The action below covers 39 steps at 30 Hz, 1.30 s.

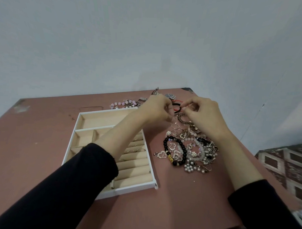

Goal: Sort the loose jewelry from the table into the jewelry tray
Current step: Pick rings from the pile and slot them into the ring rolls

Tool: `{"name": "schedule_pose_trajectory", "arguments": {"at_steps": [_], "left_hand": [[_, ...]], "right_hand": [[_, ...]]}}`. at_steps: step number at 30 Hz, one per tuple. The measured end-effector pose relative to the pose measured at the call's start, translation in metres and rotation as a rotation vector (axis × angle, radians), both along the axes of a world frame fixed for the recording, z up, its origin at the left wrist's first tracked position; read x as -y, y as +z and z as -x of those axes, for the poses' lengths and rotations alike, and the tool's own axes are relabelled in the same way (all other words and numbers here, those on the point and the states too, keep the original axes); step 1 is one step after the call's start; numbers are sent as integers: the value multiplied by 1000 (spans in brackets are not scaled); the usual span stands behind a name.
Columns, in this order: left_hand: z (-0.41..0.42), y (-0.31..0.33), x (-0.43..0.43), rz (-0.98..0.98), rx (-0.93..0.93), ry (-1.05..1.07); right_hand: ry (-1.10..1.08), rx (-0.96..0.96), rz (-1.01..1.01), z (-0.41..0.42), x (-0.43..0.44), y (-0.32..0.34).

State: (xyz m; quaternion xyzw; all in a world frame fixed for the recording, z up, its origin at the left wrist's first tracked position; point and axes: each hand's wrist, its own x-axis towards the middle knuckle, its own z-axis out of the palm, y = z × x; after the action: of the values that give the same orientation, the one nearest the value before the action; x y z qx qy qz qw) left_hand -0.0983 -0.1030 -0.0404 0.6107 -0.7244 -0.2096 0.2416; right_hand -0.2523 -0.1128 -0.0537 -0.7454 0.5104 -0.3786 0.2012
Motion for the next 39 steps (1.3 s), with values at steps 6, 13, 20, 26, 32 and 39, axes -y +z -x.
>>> {"name": "schedule_pose_trajectory", "arguments": {"at_steps": [6,13,20,26,32,39], "left_hand": [[-19,5,-5,8,-64,38],[-25,7,-10,0,-98,43],[-27,6,-12,9,-92,49],[-29,6,-14,27,-86,61],[-31,9,-20,36,-82,69],[-46,18,-52,119,-72,105]], "right_hand": [[44,-333,20,-2,-6,2],[105,-474,12,0,-2,-5],[165,-359,-81,-3,4,-10],[128,-362,-50,-7,-1,-6],[151,-264,17,-12,-6,-6],[289,198,-177,-26,-27,3]]}}
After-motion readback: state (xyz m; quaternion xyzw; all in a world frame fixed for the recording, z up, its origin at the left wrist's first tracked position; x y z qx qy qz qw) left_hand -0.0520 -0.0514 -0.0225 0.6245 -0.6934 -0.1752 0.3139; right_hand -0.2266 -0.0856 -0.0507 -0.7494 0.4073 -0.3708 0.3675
